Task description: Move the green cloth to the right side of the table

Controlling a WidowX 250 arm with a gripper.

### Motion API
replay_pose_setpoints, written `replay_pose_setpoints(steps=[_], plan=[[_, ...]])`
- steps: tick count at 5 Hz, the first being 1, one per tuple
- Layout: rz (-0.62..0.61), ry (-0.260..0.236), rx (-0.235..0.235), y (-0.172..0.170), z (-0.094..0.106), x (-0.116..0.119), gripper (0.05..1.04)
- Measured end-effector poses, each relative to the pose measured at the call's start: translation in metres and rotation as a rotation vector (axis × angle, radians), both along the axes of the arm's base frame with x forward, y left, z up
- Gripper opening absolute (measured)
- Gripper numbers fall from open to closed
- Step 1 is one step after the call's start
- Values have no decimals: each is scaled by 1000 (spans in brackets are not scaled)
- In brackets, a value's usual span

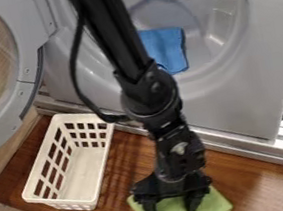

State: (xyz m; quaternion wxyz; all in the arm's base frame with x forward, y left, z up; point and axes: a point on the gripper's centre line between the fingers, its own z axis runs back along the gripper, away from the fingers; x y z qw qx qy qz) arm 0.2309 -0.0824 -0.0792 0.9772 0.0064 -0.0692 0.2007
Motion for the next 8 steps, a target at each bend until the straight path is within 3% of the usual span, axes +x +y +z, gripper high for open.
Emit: replay_pose_setpoints(steps=[3,6,8], plan=[[-55,-4,-96,-50,0,36,999],[-141,-18,-100,-71,5,41,999],[-156,-57,-124,-72,38,47,999]])
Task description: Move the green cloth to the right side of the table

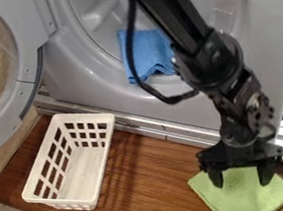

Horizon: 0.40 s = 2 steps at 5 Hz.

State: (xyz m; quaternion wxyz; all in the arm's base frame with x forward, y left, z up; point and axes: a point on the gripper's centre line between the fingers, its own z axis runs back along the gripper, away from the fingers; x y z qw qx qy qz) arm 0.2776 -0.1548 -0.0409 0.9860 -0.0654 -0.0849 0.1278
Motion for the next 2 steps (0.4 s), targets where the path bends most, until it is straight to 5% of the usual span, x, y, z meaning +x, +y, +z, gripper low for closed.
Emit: replay_pose_setpoints(steps=[2], plan=[[-17,-51,2,14,53,0,999]])
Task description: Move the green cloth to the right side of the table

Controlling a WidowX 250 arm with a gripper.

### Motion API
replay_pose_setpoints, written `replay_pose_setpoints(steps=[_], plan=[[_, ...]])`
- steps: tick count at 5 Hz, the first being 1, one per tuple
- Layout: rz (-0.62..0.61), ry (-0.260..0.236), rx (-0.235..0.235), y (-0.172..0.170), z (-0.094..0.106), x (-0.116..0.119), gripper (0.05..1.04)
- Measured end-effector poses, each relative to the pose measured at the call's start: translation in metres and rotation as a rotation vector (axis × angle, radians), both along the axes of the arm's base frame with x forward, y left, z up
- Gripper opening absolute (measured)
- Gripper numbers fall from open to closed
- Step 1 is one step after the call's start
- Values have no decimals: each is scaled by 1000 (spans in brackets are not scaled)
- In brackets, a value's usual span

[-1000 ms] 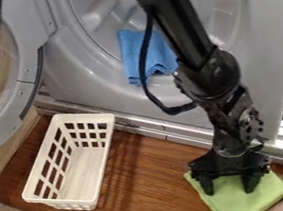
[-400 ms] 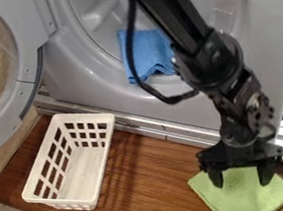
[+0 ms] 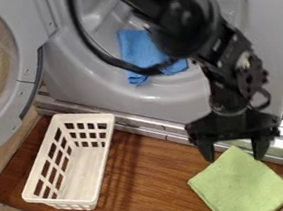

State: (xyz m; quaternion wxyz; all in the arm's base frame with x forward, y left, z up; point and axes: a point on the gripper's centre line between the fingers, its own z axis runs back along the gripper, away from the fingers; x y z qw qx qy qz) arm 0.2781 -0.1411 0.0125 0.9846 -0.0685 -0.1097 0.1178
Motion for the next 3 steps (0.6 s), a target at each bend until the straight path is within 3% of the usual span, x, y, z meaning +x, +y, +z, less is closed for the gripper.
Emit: replay_pose_setpoints(steps=[2,3], plan=[[-51,38,72,26,28,-23,999],[-54,40,73,26,28,-23,999]])
